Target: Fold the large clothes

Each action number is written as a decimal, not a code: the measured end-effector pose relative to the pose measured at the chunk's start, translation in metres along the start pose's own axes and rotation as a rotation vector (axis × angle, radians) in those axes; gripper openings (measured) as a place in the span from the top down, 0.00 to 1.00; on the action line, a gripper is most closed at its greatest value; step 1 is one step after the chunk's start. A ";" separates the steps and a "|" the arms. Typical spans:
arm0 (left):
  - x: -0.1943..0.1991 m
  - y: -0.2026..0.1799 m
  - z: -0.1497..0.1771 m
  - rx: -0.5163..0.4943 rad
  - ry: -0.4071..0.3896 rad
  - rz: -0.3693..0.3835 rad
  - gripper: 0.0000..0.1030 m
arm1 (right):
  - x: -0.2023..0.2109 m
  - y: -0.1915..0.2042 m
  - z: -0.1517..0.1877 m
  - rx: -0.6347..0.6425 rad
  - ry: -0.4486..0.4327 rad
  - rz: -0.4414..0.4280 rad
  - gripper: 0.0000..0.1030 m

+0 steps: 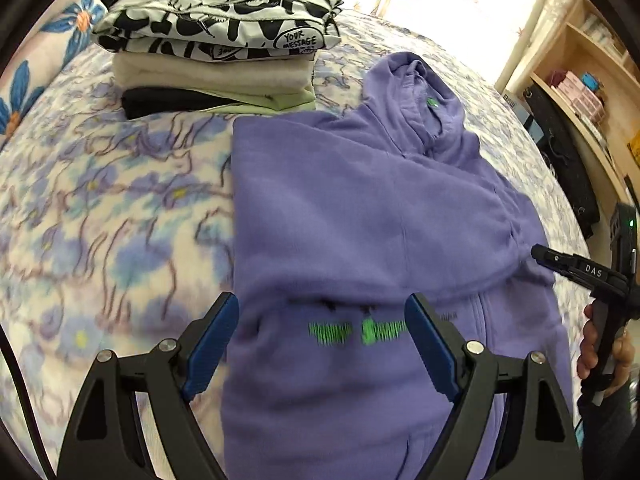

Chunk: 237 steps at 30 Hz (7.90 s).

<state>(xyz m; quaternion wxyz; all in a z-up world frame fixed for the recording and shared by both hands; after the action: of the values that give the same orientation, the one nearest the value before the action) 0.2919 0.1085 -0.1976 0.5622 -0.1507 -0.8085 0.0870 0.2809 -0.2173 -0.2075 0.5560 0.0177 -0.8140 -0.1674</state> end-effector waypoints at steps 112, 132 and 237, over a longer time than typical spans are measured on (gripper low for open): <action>-0.108 0.001 -0.103 0.005 -0.103 -0.306 0.32 | -0.044 -0.058 -0.066 0.047 -0.076 0.108 0.94; -0.018 -0.018 -0.030 -0.003 -0.048 -0.270 0.26 | 0.067 -0.009 -0.016 0.108 -0.174 0.075 0.75; 0.046 -0.017 0.274 -0.123 0.081 0.135 0.86 | 0.102 -0.080 0.276 0.168 0.042 -0.048 0.84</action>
<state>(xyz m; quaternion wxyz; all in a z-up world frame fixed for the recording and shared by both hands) 0.0185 0.1167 -0.2480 0.5771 -0.2423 -0.7769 0.0687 -0.0222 -0.2452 -0.2296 0.5653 0.0873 -0.8127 -0.1113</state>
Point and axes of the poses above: each gripper's, at about its wrist camera, not at the fingertips, and x roughly against the way its jaws point, y to its left, z to its underside, the point moved 9 cm from there along -x, roughly the way its jaws point, and after that the axes turned 6 degrees about y, right-handed, at the moved point
